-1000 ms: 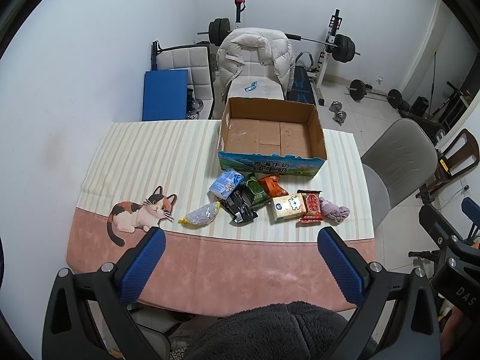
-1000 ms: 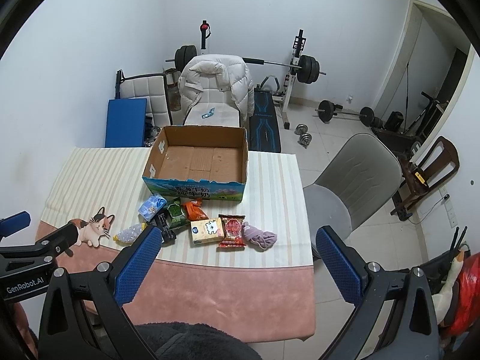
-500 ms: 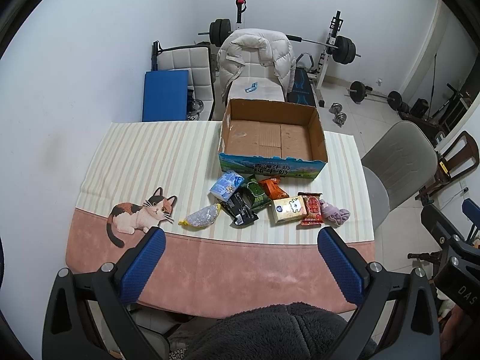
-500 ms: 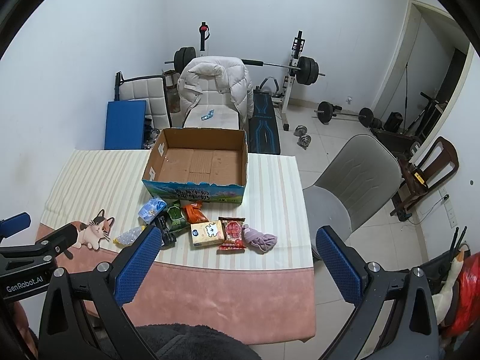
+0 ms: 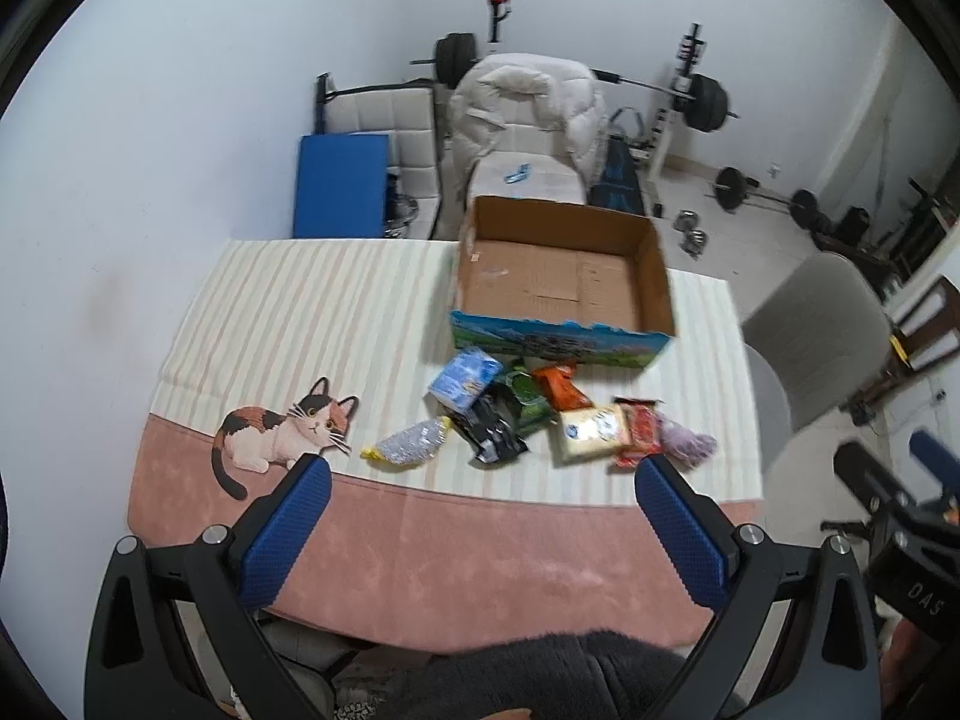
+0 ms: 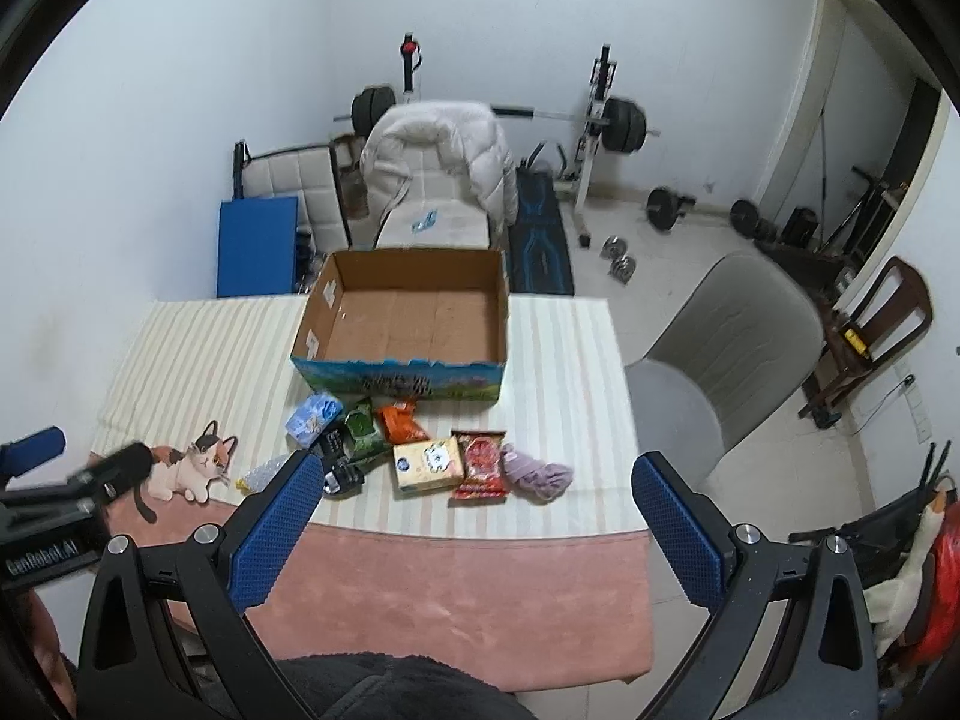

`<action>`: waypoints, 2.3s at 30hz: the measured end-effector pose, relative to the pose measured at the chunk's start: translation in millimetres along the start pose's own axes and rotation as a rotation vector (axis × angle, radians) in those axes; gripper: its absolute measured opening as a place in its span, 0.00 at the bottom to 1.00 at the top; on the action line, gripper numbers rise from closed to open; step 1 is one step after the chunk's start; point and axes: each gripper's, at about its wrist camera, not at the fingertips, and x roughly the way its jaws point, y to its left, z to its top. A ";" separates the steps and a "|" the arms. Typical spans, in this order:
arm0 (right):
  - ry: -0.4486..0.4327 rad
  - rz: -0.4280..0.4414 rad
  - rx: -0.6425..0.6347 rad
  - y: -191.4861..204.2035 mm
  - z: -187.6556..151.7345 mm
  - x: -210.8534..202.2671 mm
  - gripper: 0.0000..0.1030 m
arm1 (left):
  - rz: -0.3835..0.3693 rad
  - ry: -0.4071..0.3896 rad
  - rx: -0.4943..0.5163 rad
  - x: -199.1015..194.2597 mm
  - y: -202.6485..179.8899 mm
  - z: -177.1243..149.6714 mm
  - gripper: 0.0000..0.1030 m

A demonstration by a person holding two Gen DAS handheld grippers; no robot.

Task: Organize soft objects
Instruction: 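Grasp the black pack with the left tool while the right tool grasps the cream Vinda pack, then carry both packs into the cardboard box and open both tools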

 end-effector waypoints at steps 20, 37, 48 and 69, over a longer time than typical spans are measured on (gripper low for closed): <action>0.530 0.145 -0.882 107.6 -59.2 401.0 1.00 | 0.012 0.520 -0.192 316.8 50.1 -31.8 1.00; 0.846 0.202 -0.374 80.8 -51.8 504.1 0.79 | -0.121 0.610 -0.259 398.7 29.3 -32.1 0.80; 0.805 0.196 -0.127 68.9 -23.9 517.0 0.73 | -0.064 0.638 -0.213 438.4 23.5 -28.3 0.47; 0.866 0.159 -0.010 53.4 -164.8 456.0 0.71 | 0.005 0.658 -0.028 395.7 16.0 -171.9 0.43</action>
